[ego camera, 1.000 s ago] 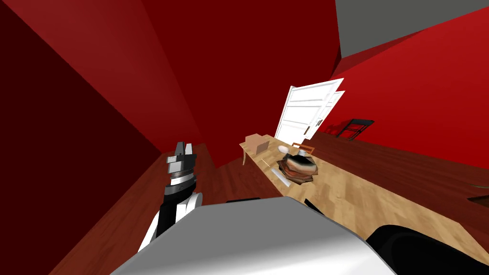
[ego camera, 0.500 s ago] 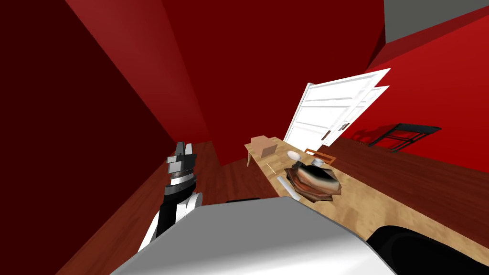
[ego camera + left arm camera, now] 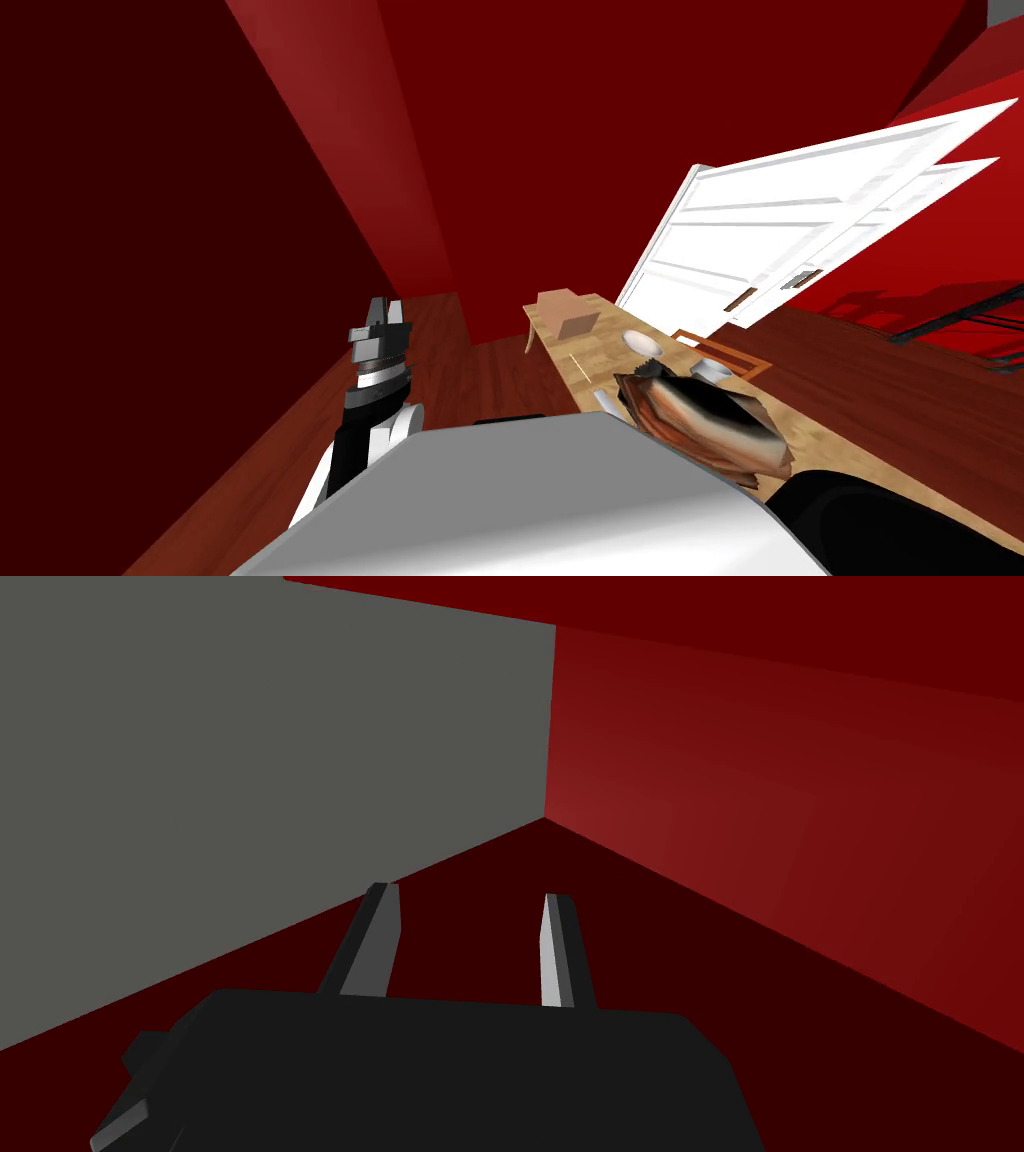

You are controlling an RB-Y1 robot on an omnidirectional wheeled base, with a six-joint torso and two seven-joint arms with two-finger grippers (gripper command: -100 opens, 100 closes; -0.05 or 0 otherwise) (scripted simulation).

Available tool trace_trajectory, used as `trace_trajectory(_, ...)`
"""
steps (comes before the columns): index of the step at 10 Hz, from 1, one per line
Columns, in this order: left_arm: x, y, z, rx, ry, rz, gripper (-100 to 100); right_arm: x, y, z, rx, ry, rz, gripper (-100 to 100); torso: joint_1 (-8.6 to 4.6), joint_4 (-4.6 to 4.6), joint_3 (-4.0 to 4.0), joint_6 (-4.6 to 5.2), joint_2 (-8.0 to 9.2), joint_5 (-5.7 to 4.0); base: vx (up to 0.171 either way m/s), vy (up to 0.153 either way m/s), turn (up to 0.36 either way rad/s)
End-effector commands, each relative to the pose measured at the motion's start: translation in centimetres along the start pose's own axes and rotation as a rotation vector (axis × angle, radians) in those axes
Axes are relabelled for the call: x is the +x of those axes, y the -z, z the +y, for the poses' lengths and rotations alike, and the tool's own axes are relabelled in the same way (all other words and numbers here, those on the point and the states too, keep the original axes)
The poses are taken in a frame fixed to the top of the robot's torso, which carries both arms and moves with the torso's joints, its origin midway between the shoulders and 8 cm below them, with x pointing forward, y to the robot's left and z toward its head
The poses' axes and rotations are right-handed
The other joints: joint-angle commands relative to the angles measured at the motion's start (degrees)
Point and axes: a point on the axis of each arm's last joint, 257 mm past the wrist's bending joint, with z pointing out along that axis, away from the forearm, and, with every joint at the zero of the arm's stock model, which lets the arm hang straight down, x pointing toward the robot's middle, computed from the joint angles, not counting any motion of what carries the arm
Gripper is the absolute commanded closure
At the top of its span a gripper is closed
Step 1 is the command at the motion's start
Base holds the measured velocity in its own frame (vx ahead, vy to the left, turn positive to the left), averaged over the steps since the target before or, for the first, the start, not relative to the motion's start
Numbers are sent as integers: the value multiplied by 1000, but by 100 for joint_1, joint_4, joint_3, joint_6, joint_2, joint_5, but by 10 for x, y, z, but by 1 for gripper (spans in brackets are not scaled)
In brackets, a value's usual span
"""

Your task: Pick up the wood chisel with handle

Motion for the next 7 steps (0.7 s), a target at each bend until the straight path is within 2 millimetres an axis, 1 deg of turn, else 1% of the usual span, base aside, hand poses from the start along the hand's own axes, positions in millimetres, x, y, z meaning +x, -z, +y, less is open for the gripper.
trace_trajectory(1,0,0,0,0,0,0,0,-10,-4,-4,7,22,-9,-100,0,0,0,0,0,0,71,-67,154)
trace_trajectory(2,0,0,0,0,0,0,0,-20,-8,-3,4,28,-24,-100,4,0,1,5,3,0,42,-47,109)
trace_trajectory(3,0,0,0,0,0,0,0,-40,-17,4,-7,33,-58,-100,12,2,6,6,12,1,32,-32,134)
trace_trajectory(4,0,0,0,0,0,0,0,-32,-14,1,-2,29,-41,-100,18,4,10,6,17,2,16,-14,32)
trace_trajectory(5,0,0,0,0,0,0,0,-34,-15,2,-2,31,-44,0,27,4,14,11,25,6,0,0,0)
trace_trajectory(6,0,0,0,0,0,0,0,-37,-22,9,-3,26,-45,-100,33,6,17,11,31,7,-16,-24,37)
trace_trajectory(7,0,0,0,0,0,0,0,-39,-27,14,-4,23,-46,-100,28,8,22,11,39,6,-23,-49,38)
